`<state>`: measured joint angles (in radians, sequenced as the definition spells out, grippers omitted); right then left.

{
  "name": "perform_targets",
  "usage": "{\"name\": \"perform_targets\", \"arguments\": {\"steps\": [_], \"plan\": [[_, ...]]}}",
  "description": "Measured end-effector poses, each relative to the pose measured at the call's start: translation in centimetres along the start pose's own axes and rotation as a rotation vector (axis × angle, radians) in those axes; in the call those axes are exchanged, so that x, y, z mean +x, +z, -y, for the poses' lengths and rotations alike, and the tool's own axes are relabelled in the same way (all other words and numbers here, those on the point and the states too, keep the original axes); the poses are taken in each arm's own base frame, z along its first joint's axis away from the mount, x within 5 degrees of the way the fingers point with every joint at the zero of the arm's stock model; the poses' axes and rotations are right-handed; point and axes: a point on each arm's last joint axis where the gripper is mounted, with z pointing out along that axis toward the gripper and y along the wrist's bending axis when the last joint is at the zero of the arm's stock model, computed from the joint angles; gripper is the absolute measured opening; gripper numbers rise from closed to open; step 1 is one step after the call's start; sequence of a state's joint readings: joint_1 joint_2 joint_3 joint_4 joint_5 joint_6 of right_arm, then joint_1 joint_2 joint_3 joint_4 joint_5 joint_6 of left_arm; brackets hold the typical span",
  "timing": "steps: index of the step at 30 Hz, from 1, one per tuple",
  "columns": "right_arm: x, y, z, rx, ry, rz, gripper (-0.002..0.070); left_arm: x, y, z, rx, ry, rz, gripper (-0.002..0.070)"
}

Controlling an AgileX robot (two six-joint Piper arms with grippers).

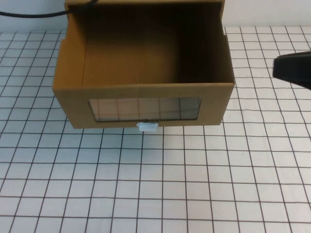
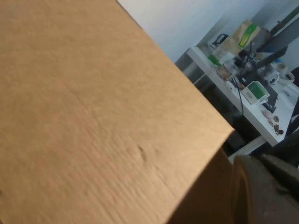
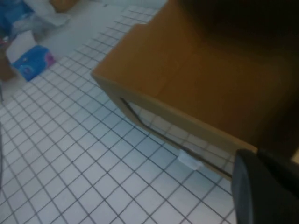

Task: Close the shoe box
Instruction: Press the shoe box with left arm, then close the shoe box with your right arm

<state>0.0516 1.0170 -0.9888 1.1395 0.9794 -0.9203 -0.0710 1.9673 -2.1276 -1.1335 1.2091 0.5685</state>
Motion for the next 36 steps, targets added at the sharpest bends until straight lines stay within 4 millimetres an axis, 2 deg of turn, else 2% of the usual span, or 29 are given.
{"name": "perform_targets", "arguments": {"steps": [3, 7, 12, 18, 22, 25, 30, 36], "plan": [[0.2, 2.0, 0.2, -0.076, -0.009, -0.032, -0.0013, 0.0, 3.2, -2.0, 0.013, -0.024, -0.036, -0.0005], [0.3, 4.7, -0.7, -0.136, -0.075, -0.103, -0.0013, 0.4, 5.9, -2.8, -0.043, -0.019, -0.102, -0.0005], [0.6, 8.2, -3.2, -0.163, -0.148, -0.211, -0.0013, 0.4, 6.5, -2.3, -0.143, 0.001, -0.143, -0.0005], [2.1, 14.2, -5.0, -0.246, -0.17, -0.356, -0.0013, 0.4, 6.6, -2.2, -0.148, -0.013, -0.14, -0.0005], [3.1, 17.5, -4.2, -0.235, -0.132, -0.401, -0.0013, 0.4, 6.6, -2.2, -0.151, -0.022, -0.138, -0.0005], [3.7, 19.2, -3.1, -0.186, -0.106, -0.388, -0.0013, 0.4, 6.6, -2.2, -0.152, -0.026, -0.136, -0.0005], [3.6, 20.5, -2.1, -0.106, -0.095, -0.327, -0.0013, 0.3, 6.6, -2.2, -0.156, -0.03, -0.135, -0.0005], [2.4, 22.3, -1.3, -0.038, -0.094, -0.241, -0.0013, 0.3, 6.6, -2.2, -0.156, -0.032, -0.134, -0.0005]]}}
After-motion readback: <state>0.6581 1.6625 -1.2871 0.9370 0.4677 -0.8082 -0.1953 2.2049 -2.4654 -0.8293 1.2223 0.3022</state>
